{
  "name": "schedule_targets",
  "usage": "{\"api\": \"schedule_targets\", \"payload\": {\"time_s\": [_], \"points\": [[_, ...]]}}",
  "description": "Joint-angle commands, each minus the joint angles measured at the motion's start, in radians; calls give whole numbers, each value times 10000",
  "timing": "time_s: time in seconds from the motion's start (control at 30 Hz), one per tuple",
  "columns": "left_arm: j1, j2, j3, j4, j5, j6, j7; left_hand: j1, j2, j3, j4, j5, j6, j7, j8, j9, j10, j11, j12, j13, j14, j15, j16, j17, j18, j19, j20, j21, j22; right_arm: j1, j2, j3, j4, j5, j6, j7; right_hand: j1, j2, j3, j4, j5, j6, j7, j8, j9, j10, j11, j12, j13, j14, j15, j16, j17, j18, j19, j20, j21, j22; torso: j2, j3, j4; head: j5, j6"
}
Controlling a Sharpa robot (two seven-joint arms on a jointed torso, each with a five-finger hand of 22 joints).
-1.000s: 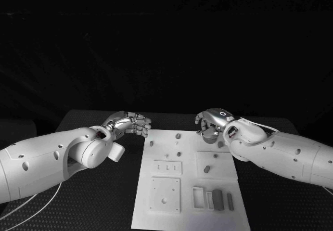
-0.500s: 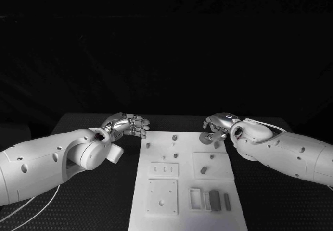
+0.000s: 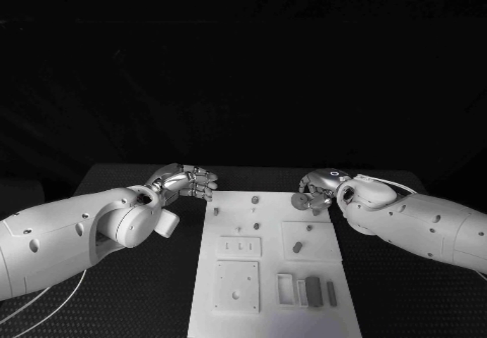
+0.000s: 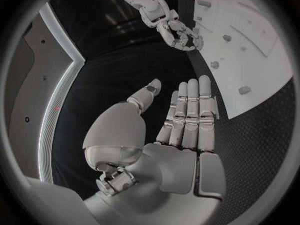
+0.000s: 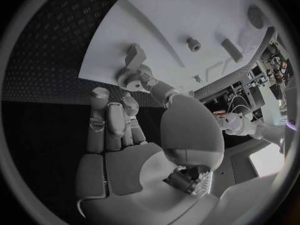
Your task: Assemble the parts on the task board
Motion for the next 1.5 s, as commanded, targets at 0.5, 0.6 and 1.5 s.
{"api": "schedule_targets", "payload": {"time_s": [0.5, 0.6, 1.5], "points": [[10, 31, 10, -8, -23, 151, 108, -73, -66, -5, 81, -32, -28, 89, -75, 13, -9, 69, -58, 27, 34, 15, -79, 28, 197, -42, 48, -65, 19, -120, 262, -10, -377, 96, 667, 212, -155, 213, 24, 211, -28, -55, 60, -35, -13, -81, 97, 120, -92, -24, 75, 35, -55, 263, -111, -77, 95, 200, 8, 10, -20, 28, -82], [10, 22, 10, 0, -23, 160, 100, -75, -64, -6, 84, -32, -28, 90, -77, 14, -8, 69, -61, 30, 35, 15, -82, 31, 197, -41, 48, -65, 21, -124, 314, -17, -407, 177, 769, 258, -163, 377, 23, 214, -30, -30, 61, -23, -6, -101, 99, 148, -126, -38, 81, 43, -68, 263, -134, -77, 112, 200, 9, 10, -10, 5, -88], [11, 9, 10, 22, -24, 149, 74, -78, -65, -10, 91, -31, -42, 96, -93, 22, -7, 71, -86, 49, 41, 15, -106, 56, 199, -42, 48, -74, 32, -125, 419, -60, -459, -531, 865, -270, -500, 2070, -51, -676, -20, 1283, -165, 525, 262, -212, -104, 326, -627, -307, -89, 5, -424, 263, -393, 15, 234, 180, 2, 1, -15, 15, -163]]}}
